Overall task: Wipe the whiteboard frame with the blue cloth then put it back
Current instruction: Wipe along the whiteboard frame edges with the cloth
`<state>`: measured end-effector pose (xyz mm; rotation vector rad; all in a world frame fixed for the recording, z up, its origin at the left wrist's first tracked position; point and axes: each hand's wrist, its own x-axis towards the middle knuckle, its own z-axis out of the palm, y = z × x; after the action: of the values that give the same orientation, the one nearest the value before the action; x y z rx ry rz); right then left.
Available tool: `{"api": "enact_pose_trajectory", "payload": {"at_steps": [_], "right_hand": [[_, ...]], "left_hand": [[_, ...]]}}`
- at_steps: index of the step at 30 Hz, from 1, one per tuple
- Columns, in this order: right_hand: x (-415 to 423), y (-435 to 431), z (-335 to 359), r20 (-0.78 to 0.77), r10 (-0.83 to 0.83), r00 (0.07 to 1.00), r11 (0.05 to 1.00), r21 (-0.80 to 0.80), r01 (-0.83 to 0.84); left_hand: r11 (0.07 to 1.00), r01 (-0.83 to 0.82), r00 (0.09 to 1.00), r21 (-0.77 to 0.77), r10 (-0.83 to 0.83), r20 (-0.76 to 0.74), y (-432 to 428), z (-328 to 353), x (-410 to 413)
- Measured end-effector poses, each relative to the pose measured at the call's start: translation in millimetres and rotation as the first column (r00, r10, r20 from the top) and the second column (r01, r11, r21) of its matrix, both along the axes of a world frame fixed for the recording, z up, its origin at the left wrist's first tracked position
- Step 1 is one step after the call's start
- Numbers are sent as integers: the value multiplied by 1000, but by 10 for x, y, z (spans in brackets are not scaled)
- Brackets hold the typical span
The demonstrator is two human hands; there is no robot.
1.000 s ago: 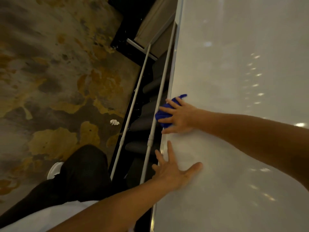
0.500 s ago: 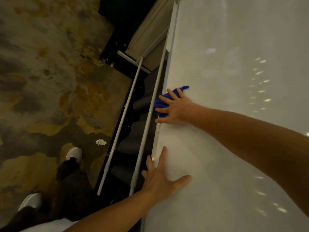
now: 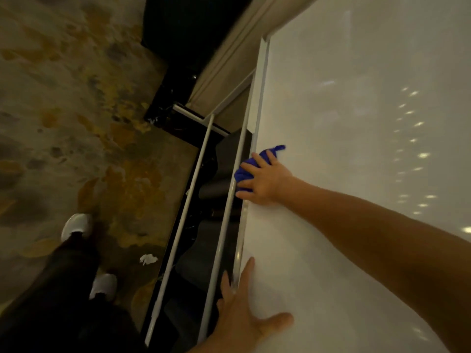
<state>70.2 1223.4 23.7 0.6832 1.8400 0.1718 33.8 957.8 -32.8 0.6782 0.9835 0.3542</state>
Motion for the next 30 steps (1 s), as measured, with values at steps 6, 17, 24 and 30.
{"api": "enact_pose_trajectory", "payload": {"at_steps": [6,17,24,30], "right_hand": [[12,-376,-181,-49,67,997,881,-466,-82],[270,991,188,-115,27,993,983,-177,-47],[205,2044,203,-43,94,995,984,-145,-100],[116,2825,65,50,118,992,985,-133,-111]], "left_hand": [[988,55,998,144,-58,16,733,-68,-129],[999,13,1000,-44,-13,10,1606,-51,-114],[991,-137,990,-12,136,-23,2646,-2,-15],[985,-171,984,9,171,-45,3131,-29,-6]]}}
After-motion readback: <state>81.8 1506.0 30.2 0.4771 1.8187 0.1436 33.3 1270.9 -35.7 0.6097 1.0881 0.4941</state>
